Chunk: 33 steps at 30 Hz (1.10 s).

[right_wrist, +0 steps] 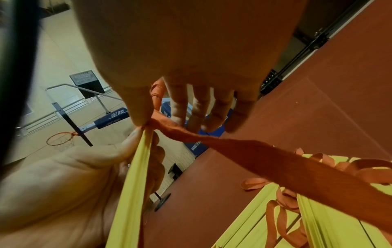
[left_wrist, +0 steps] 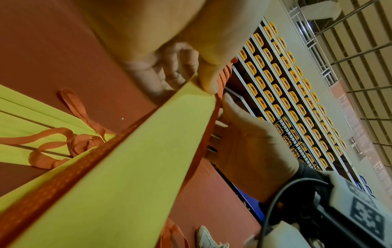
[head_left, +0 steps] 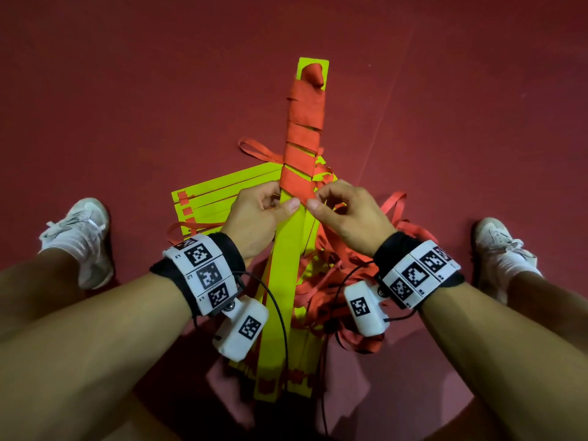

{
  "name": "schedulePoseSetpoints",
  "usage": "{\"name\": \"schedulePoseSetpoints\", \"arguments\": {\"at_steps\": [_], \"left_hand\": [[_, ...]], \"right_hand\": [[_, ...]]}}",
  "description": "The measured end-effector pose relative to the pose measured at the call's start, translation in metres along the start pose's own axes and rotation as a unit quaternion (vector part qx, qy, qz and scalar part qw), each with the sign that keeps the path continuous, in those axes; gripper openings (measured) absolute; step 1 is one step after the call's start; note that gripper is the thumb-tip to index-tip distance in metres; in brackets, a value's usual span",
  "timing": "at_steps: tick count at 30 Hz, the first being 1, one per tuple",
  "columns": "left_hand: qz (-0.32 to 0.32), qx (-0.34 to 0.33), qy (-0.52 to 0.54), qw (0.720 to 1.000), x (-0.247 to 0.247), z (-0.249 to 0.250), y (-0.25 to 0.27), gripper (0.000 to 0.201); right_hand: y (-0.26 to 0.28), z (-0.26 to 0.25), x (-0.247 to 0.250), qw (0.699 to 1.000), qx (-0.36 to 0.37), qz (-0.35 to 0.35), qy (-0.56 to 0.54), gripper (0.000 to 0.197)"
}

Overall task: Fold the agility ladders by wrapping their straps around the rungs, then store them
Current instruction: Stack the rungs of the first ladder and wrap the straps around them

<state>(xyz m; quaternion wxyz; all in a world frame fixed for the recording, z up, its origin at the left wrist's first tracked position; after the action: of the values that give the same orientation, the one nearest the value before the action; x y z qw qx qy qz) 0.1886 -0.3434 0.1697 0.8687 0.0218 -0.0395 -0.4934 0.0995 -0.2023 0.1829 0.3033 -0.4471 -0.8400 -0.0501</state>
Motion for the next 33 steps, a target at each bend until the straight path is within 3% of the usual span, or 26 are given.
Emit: {"name": "schedulePoseSetpoints", "arguments": {"at_steps": [4,8,13,17,20,24,28,33], "left_hand": [[-0.003,-0.014,-0.013,1.0,0.0,0.002,0.001,0.008],[0.005,-0.009,-0.006,1.0,0.003,0.001,-0.002,0.044],[-0.026,0.009,0.017,0.999,-0.001,0.005,0.003,0.01],[-0.03,0.027,0.028,0.999,0.001,0.005,0.002,0.016],[-0.02,0.036,0.037,0.998,0.003,0.004,0.001,0.024],[-0.013,0.032,0.041,0.999,0.003,0.006,0.001,0.023],[0.0,0.034,0.038,0.999,0.006,0.009,0.001,0.043],[0.002,0.042,0.038,0.998,0.007,0.006,0.0,0.033]], "right_hand": [[-0.001,0.004,-0.002,0.996,-0.003,-0.025,-0.081,0.029],[-0.006,0.008,0.011,0.986,-0.014,0.023,-0.166,0.041],[-0.007,0.015,0.007,0.984,-0.034,0.023,-0.172,0.042],[-0.003,0.012,0.002,0.984,-0.05,-0.015,-0.171,0.061],[-0.002,0.008,0.004,0.985,-0.049,0.004,-0.167,0.037],[-0.004,0.01,0.003,0.98,-0.061,0.025,-0.185,0.023],[-0.004,0.012,0.007,0.993,-0.052,0.025,-0.103,0.025],[-0.003,0.005,0.007,0.994,-0.022,0.03,-0.107,0.024]]}}
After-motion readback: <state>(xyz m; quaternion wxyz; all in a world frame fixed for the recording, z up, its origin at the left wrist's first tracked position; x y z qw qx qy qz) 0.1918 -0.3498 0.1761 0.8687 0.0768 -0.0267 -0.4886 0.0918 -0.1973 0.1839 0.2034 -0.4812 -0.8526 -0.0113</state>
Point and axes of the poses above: each hand's wrist, its own y-axis away from the middle knuckle, its own x-axis out of the back of the hand, z = x × y, the point moved 5 cm from there along -y, towards the middle knuckle, and after that the axes turned 8 degrees about z, right-handed, at the moved point
